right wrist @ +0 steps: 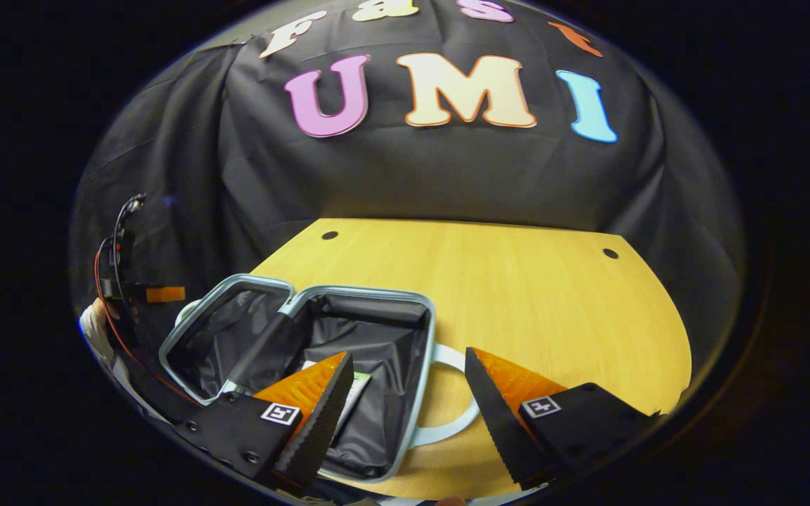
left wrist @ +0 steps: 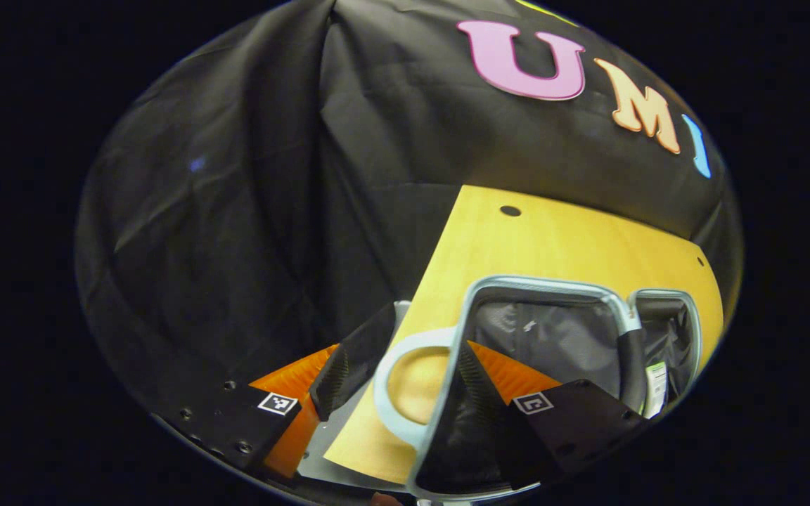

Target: First open the suitcase, pack the skin care products into it, and then close the suitcase.

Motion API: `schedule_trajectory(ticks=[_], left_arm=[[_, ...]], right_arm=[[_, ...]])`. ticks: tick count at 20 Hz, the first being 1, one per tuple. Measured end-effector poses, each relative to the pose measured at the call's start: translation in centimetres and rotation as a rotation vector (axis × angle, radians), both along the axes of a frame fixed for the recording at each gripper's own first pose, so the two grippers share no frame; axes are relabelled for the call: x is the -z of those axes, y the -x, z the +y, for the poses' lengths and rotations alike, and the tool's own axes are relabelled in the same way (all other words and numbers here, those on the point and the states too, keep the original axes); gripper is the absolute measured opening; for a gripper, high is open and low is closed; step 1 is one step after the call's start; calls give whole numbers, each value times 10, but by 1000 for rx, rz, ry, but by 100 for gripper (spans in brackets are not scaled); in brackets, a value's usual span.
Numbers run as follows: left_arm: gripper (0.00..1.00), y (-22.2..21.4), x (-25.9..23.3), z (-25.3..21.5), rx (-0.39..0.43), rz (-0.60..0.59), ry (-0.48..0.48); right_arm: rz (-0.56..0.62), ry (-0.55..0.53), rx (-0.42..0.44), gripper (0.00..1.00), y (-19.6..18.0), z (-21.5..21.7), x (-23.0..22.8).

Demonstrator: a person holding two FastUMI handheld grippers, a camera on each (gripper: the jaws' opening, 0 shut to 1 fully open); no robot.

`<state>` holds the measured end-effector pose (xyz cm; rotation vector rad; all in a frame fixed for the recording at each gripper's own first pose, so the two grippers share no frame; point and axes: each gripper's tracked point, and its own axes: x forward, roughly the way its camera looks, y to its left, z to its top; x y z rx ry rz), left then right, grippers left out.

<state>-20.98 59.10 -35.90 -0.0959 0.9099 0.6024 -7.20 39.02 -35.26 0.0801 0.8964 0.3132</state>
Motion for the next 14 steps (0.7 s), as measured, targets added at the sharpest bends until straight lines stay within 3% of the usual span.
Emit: schedule_trajectory(ticks=[3,6,8,12,14], left_arm=[[95,12,26,19,-53,45,38],[95,17,49,21,-36,99,102],[90,20,48,29,-43,102,123],[65,32,42,43,-40,154,183],[31,40,35,49,-37,184,226]], right_arm=[[-1,31,44,98,-3,-18,4],[9,54,72,98,0,-28,8],[6,57,78,98,1,-31,7],[-11,73,85,98,6,-43,1],[-22,78,92,98,5,-48,1]])
